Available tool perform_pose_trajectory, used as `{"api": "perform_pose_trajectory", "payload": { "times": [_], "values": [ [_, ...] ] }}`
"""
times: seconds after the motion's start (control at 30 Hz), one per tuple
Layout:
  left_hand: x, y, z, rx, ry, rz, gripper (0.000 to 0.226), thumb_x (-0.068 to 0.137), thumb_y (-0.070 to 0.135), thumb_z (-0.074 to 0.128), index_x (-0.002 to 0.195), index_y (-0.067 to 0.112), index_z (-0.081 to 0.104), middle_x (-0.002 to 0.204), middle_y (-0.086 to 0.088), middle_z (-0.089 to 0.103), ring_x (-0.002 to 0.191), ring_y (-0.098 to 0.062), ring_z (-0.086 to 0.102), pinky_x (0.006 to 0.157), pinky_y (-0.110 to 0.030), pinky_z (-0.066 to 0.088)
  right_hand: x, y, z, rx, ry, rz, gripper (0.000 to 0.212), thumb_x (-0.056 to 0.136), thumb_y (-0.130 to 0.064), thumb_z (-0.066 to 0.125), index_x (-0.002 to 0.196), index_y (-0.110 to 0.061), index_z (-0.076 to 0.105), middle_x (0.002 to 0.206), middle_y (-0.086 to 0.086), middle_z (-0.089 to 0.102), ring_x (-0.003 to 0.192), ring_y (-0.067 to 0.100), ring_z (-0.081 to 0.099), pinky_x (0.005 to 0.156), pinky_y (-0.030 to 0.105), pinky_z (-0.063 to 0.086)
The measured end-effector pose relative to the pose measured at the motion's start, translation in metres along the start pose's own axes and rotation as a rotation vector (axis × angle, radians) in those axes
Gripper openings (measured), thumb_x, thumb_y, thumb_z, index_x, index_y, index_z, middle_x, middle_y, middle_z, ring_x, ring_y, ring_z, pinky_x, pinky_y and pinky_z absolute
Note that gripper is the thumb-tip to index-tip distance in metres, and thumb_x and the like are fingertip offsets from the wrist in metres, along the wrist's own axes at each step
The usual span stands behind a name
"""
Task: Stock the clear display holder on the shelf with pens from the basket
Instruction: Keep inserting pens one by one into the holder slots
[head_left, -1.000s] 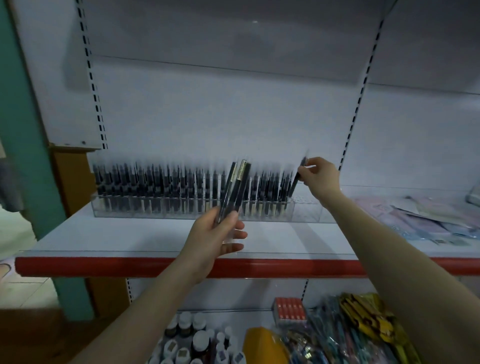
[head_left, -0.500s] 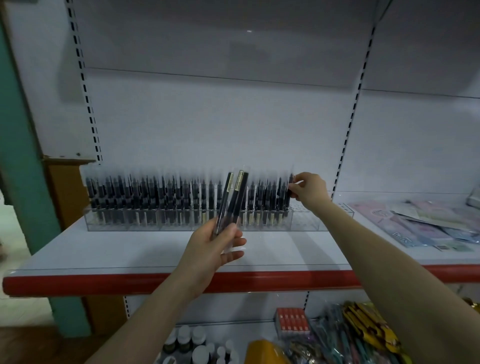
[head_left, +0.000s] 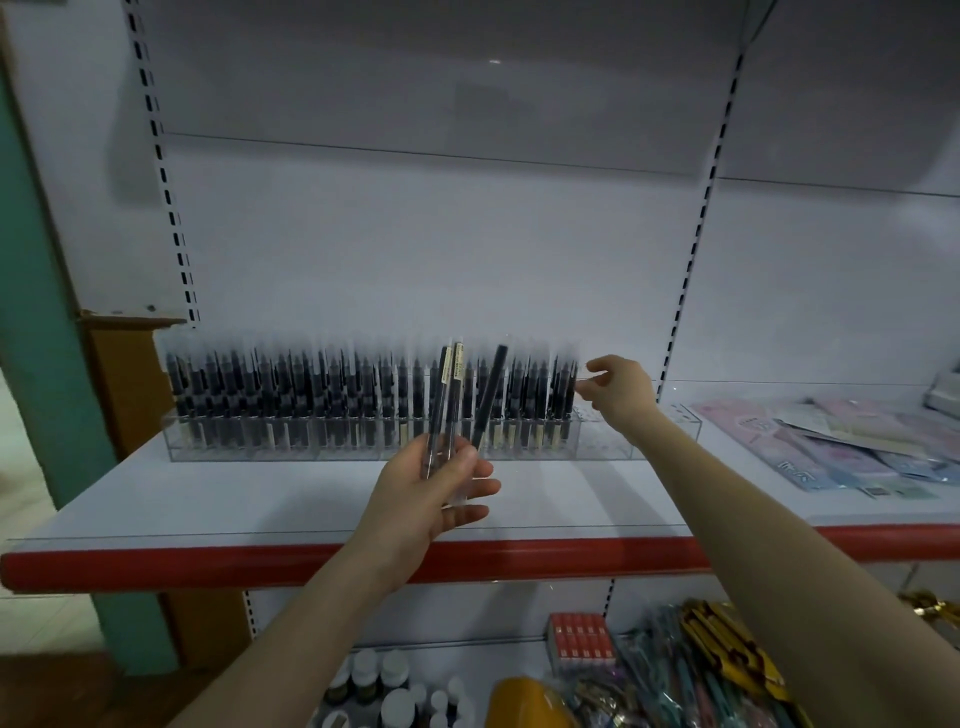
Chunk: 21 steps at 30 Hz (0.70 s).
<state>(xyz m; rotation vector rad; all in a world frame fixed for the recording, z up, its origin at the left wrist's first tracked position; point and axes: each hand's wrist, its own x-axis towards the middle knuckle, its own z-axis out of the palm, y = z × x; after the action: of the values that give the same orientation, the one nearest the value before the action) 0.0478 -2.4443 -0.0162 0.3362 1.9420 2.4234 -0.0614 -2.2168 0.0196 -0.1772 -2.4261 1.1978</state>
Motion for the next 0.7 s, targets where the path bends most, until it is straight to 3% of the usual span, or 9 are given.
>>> {"api": "perform_pose_trajectory", "payload": {
  "times": [0.07,0.13,0.23,0.4,0.6,0.7],
  "values": [
    [-0.001,0.002,0.002,-0.003,0.004,-0.005,0.012,0.091,0.017,0.055,0.099,0.008,0.057,0.087,-0.007,0.069,0.077,-0.017,0.071,0.06,-0.027,0.054,-0.013,-0.007,-0.006,0.063,0.105,-0.046,0.031,0.09,-0.013,0.058,0.119,-0.001,0.056,0.104,0.016,0.066,0.088,0.024,0.059,0.082,0.034,0.048],
    [-0.003,0.004,0.005,-0.007,0.004,-0.008,0.012,0.091,0.017,0.055,0.098,0.008,0.056,0.087,-0.007,0.069,0.076,-0.017,0.07,0.059,-0.026,0.054,-0.037,-0.02,-0.011,0.222,0.126,-0.099,0.017,0.09,-0.015,0.056,0.103,-0.006,0.063,0.089,0.009,0.068,0.084,0.023,0.062,0.082,0.037,0.054],
    [-0.008,0.006,0.011,-0.005,-0.006,-0.004,0.01,0.091,0.017,0.056,0.096,0.009,0.056,0.087,-0.007,0.068,0.075,-0.017,0.07,0.058,-0.025,0.053,-0.083,-0.043,-0.012,0.411,-0.079,-0.136,0.011,0.09,-0.024,0.057,0.085,-0.016,0.063,0.08,0.003,0.068,0.076,0.017,0.065,0.073,0.03,0.055],
    [-0.018,0.01,0.02,-0.013,-0.041,0.011,0.006,0.09,0.017,0.057,0.093,0.012,0.055,0.086,-0.008,0.069,0.072,-0.017,0.07,0.054,-0.024,0.052,-0.122,-0.064,-0.005,0.589,-0.242,-0.153,0.012,0.088,-0.024,0.061,0.085,-0.013,0.063,0.078,0.0,0.07,0.071,0.01,0.065,0.067,0.024,0.054],
    [-0.028,0.019,0.019,-0.052,-0.071,0.059,0.01,0.088,0.006,0.058,0.095,0.008,0.051,0.099,-0.016,0.068,0.087,-0.022,0.071,0.066,-0.025,0.056,-0.117,-0.066,-0.009,0.775,-0.188,-0.051,0.015,0.089,-0.013,0.06,0.077,-0.005,0.063,0.07,0.005,0.067,0.06,0.011,0.06,0.055,0.017,0.051],
    [-0.027,0.026,0.019,-0.043,-0.053,0.085,0.008,0.09,0.004,0.056,0.095,0.006,0.051,0.091,-0.015,0.071,0.084,-0.021,0.072,0.066,-0.022,0.056,-0.115,-0.06,-0.012,0.631,-0.105,-0.017,0.025,0.091,-0.024,0.058,0.075,-0.005,0.064,0.063,0.004,0.066,0.055,0.011,0.062,0.054,0.02,0.053]
  ]
}}
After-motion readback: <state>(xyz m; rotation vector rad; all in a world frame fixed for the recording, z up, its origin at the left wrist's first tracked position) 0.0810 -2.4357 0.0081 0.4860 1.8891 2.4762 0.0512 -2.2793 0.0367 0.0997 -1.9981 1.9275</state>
